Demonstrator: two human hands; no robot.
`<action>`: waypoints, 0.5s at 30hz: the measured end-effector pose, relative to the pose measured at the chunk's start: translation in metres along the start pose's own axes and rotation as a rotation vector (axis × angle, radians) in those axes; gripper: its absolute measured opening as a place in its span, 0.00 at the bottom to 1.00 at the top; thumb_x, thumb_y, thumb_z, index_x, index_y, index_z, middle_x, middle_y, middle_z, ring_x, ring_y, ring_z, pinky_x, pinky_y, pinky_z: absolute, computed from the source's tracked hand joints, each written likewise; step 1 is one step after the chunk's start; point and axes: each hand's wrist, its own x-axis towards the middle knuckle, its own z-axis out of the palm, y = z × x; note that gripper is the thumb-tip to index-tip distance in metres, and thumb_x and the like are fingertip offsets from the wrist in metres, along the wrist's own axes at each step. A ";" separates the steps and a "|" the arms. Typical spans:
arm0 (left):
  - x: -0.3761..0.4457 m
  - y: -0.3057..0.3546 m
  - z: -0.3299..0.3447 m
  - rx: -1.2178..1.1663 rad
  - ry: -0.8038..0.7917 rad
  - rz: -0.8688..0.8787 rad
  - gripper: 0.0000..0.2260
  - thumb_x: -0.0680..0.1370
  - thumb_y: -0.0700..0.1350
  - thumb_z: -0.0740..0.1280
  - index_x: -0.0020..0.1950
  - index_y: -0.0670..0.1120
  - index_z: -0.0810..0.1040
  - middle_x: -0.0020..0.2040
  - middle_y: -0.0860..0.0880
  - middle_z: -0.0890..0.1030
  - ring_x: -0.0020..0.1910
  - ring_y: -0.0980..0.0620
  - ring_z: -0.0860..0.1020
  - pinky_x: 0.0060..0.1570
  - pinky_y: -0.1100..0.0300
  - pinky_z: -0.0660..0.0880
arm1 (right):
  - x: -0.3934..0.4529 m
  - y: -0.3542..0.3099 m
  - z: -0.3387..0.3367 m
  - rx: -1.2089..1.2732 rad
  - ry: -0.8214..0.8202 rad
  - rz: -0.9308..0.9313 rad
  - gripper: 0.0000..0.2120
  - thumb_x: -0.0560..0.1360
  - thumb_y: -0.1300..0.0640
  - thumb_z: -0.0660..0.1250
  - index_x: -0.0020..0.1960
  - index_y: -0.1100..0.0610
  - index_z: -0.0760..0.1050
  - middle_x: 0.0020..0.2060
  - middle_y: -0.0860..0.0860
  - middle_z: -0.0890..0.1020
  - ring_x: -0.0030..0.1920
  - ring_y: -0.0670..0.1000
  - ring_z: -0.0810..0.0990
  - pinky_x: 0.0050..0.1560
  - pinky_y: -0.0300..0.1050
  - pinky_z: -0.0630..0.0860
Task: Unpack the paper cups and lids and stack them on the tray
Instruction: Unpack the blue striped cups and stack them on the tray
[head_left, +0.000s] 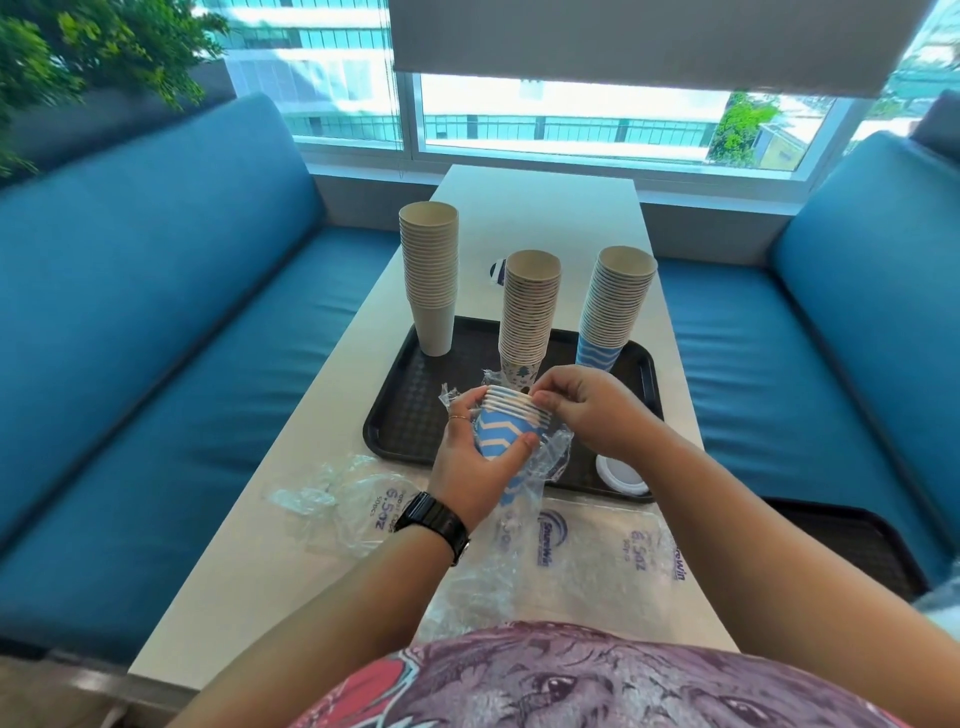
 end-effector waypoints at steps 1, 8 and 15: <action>0.000 0.000 0.000 0.001 -0.003 -0.003 0.32 0.73 0.51 0.75 0.70 0.59 0.60 0.62 0.50 0.74 0.53 0.56 0.79 0.46 0.68 0.79 | 0.000 0.000 0.000 -0.021 -0.005 -0.005 0.05 0.79 0.58 0.65 0.48 0.50 0.78 0.43 0.46 0.80 0.44 0.44 0.78 0.45 0.38 0.74; -0.001 -0.001 0.001 -0.004 -0.009 -0.004 0.31 0.73 0.52 0.75 0.68 0.60 0.60 0.61 0.49 0.77 0.51 0.57 0.82 0.47 0.65 0.80 | 0.006 -0.001 -0.009 -0.082 0.138 -0.038 0.04 0.80 0.58 0.64 0.47 0.53 0.76 0.40 0.44 0.76 0.39 0.40 0.73 0.38 0.33 0.67; -0.001 -0.002 0.001 -0.009 -0.034 -0.038 0.31 0.73 0.54 0.75 0.68 0.58 0.60 0.60 0.51 0.78 0.49 0.59 0.82 0.48 0.63 0.81 | 0.018 -0.002 -0.027 -0.144 0.255 -0.089 0.06 0.79 0.58 0.64 0.50 0.59 0.78 0.45 0.51 0.80 0.45 0.49 0.75 0.38 0.28 0.65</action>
